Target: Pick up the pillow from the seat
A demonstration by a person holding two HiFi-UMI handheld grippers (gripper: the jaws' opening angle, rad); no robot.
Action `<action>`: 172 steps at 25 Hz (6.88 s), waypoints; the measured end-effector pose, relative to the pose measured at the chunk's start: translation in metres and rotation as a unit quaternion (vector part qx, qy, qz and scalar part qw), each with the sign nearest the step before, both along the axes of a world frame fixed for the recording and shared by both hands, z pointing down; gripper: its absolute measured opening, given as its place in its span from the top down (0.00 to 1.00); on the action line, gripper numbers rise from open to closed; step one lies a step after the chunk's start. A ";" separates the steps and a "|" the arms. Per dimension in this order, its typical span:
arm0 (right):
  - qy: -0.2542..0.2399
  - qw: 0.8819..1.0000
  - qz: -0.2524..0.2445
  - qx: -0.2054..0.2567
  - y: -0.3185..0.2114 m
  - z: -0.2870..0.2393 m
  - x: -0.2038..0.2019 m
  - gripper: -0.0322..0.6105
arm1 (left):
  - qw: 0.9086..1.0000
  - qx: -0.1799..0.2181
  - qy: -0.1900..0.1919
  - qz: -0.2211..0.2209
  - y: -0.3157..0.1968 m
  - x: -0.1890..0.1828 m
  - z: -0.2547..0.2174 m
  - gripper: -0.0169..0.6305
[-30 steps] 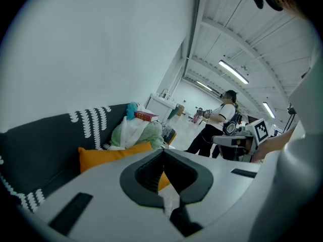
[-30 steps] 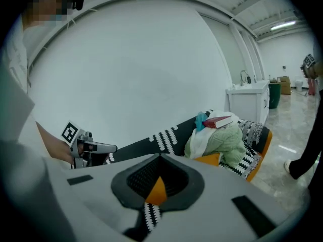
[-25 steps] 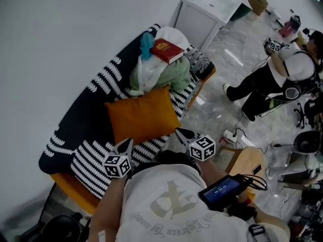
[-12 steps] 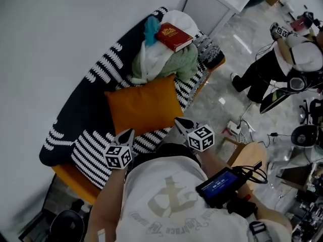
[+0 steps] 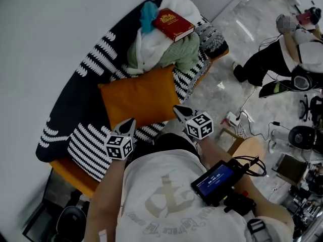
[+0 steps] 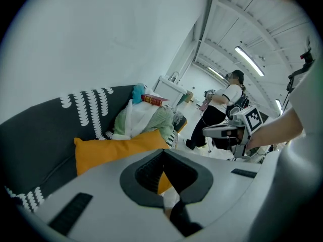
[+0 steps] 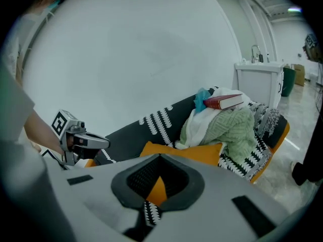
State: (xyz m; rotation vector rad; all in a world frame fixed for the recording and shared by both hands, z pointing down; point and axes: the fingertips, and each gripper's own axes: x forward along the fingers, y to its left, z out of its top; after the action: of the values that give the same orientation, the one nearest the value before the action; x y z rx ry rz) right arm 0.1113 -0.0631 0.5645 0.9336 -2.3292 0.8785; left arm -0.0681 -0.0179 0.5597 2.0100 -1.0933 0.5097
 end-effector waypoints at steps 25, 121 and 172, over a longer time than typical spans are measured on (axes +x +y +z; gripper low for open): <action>0.060 0.995 -0.033 -0.076 -0.026 0.112 0.001 0.93 | 0.992 -0.094 -0.082 -0.029 0.023 -0.067 0.119 0.96; 0.041 0.973 -0.177 -0.146 -0.012 0.088 -0.005 0.75 | 0.933 -0.093 0.014 -0.346 0.154 -0.098 0.075 0.95; -0.165 0.878 -0.417 0.167 0.137 -0.202 -0.178 0.74 | 0.785 0.228 -0.141 -0.558 0.414 -0.131 -0.217 0.95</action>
State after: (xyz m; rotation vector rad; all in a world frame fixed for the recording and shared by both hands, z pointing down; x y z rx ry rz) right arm -0.0664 0.0737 0.3629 -0.1961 -2.8281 0.2784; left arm -0.1992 0.3961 0.3428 1.2483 -2.4893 -0.1308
